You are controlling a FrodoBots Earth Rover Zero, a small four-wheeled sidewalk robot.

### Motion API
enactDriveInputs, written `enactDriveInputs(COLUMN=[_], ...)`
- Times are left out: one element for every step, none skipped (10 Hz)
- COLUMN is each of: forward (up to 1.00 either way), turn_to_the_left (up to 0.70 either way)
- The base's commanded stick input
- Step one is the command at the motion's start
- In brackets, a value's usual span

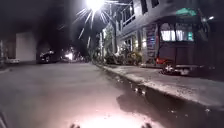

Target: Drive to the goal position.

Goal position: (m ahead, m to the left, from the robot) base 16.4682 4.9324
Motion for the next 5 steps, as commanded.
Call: enactDriveInputs(forward=[0.00, 0.00, 0.00, 0.00, 0.27], turn_to_the_left=[0.00, 0.00, 0.00, 0.00, 0.13])
